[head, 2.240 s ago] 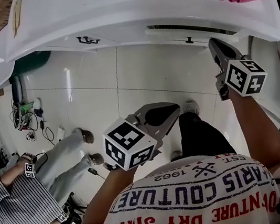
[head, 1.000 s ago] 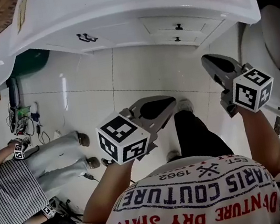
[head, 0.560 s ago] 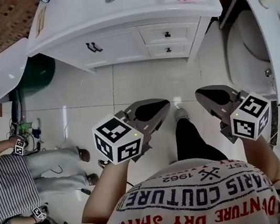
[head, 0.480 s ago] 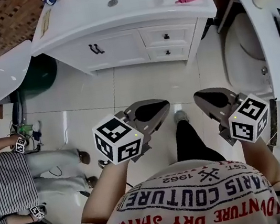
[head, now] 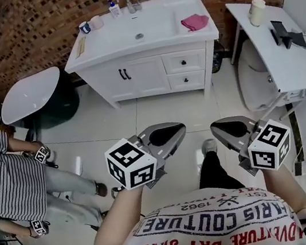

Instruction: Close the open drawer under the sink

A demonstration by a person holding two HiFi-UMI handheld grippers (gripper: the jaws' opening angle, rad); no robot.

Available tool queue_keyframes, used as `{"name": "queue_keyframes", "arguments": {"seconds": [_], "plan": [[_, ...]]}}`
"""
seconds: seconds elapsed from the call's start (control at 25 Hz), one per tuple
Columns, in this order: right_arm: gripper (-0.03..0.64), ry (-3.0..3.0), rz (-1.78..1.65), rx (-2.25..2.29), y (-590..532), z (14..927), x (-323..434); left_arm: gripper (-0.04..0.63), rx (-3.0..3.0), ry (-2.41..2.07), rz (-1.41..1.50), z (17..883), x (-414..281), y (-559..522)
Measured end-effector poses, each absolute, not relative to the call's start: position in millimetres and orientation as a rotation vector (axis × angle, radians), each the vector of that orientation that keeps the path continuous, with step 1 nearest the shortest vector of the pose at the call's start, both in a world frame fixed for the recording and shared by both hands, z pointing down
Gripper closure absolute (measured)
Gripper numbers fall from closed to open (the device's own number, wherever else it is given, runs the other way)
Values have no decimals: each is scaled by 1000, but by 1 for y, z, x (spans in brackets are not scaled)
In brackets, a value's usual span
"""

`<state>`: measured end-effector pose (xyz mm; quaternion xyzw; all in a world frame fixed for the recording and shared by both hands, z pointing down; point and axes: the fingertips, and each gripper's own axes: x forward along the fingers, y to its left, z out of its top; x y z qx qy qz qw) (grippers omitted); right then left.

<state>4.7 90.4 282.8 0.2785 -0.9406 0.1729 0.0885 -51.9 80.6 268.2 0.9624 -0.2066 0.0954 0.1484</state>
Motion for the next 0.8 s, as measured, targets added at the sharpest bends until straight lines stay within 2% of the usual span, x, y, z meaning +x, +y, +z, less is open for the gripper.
{"name": "queue_keyframes", "arguments": {"seconds": [0.36, 0.8], "plan": [[611, -2810, 420, 840, 167, 243, -10, 601, 2832, -614, 204, 232, -68, 155], [611, -2803, 437, 862, 196, 232, 1, 601, 2857, -587, 222, 225, -55, 187]]}}
